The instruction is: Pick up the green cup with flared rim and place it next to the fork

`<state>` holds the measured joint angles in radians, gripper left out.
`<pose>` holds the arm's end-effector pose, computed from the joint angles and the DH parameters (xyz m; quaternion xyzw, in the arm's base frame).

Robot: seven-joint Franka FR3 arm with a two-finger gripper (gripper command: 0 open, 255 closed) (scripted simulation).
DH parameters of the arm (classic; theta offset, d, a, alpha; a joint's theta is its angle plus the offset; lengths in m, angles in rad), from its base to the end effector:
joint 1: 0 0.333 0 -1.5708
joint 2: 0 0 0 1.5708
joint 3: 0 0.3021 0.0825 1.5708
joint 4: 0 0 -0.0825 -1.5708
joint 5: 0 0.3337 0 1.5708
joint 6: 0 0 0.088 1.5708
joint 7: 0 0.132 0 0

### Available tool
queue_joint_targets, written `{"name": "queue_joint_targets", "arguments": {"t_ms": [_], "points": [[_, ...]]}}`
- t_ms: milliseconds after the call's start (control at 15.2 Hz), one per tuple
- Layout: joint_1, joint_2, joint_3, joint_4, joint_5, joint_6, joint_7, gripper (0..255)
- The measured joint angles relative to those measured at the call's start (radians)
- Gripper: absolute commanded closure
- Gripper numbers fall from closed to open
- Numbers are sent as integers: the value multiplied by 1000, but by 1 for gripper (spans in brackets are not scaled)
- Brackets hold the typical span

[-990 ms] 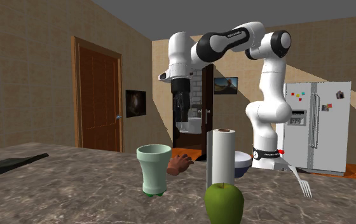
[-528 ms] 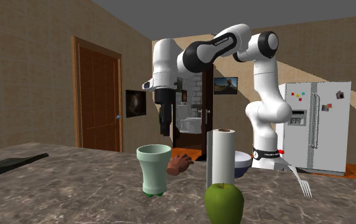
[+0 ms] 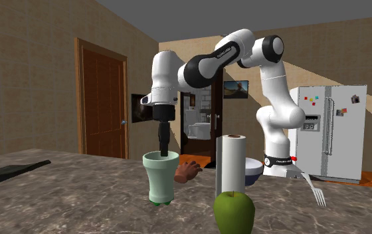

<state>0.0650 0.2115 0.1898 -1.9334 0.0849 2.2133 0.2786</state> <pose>0.5475 0.1431 0.3758 -0.9971 0.0388 -0.0200 0.0620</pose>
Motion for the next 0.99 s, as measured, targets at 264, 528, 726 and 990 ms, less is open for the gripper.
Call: {"name": "queue_joint_targets", "arguments": {"t_ms": [264, 528, 726, 990], "points": [[4, 22, 1, -6, -4, 28, 5, 0], [5, 23, 1, -7, -4, 31, 5, 0], [5, 23, 1, -7, -4, 31, 5, 255], [5, 23, 1, -6, -4, 31, 5, 255]]}}
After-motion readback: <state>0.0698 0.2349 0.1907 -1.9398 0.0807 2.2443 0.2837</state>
